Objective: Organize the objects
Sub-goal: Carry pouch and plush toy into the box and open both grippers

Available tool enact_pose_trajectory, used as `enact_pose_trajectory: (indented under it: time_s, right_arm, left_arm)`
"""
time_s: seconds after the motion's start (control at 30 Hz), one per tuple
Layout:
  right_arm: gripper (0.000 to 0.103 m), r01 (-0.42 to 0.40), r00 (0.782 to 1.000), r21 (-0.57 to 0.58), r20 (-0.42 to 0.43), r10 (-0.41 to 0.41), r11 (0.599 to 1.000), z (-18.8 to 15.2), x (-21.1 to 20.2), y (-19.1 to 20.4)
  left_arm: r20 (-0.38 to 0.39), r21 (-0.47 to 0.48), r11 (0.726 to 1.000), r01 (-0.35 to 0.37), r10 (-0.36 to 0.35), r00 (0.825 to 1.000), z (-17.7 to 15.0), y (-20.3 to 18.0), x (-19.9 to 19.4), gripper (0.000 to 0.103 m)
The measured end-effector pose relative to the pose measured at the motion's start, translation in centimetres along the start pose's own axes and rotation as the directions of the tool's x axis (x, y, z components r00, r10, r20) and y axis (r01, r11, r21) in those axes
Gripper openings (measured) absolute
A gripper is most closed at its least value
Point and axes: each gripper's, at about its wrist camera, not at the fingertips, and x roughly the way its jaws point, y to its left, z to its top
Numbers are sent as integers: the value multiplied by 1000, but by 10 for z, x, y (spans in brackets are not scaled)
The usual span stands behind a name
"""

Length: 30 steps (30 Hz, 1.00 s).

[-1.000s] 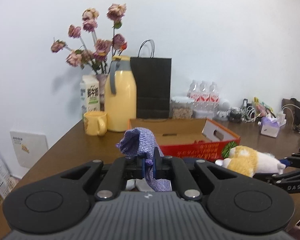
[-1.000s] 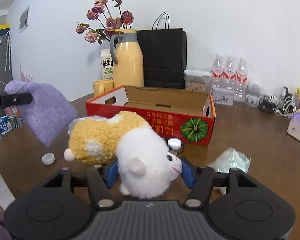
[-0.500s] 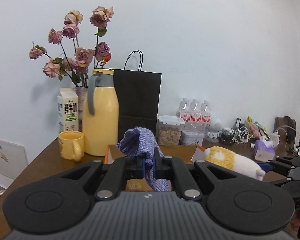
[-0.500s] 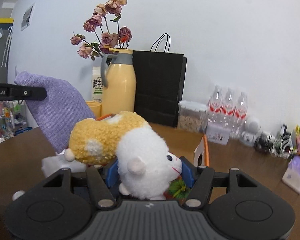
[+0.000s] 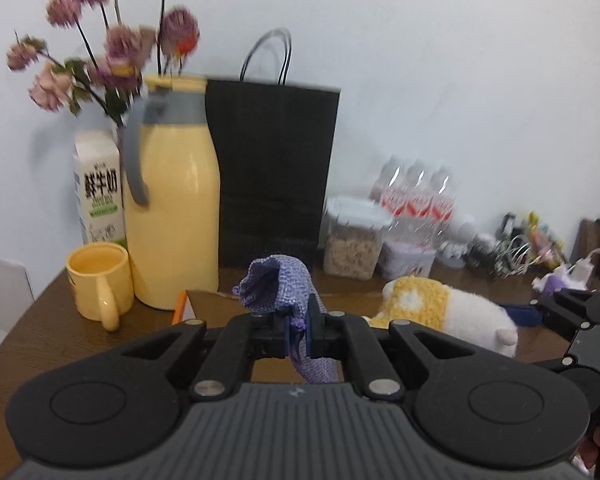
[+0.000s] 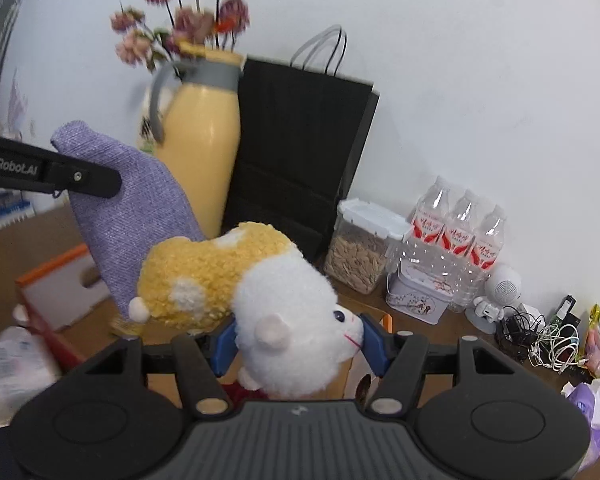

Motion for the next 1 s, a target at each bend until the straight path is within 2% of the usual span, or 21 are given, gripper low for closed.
enact_pose_trajectory:
  time_s: [0.2, 0.3, 0.43, 0.63, 0.83, 0.87, 0.93, 0.97, 1.0]
  right_arm:
    - [61, 38, 991, 55, -132, -30, 998, 4, 59, -15]
    - [61, 79, 977, 107, -207, -55, 991, 1, 84, -21]
    - [61, 135, 957, 154, -275, -89, 979, -4, 106, -27]
    - [61, 181, 935, 179, -336, -112, 967, -9, 122, -28]
    - [62, 187, 926, 202, -363, -103, 961, -13, 127, -26]
    - [62, 187, 926, 206, -365, -102, 961, -13, 127, -26]
    - [65, 184, 925, 215, -367, -95, 959, -12, 126, -27]
    - [66, 178, 926, 223, -367, -86, 958, -12, 125, -28]
    - [69, 172, 927, 229, -366, -79, 958, -12, 124, -28]
  left_arm:
    - [-92, -75, 997, -14, 7, 996, -3, 16, 54, 7]
    - [-137, -112, 993, -21, 6, 991, -6, 23, 75, 7]
    - [-186, -110, 993, -48, 27, 982, -13, 24, 95, 7]
    - [-240, -92, 993, -80, 56, 969, -22, 24, 113, 7]
    - [-281, -60, 992, -115, 93, 955, -27, 23, 119, 12]
    - [-285, -50, 991, -121, 102, 953, -27, 22, 119, 17]
    - [-285, -26, 991, -134, 121, 951, -28, 20, 117, 38]
    - [-280, -14, 989, -145, 135, 950, -28, 18, 115, 55]
    - [-270, -5, 988, -154, 147, 952, -28, 17, 113, 63]
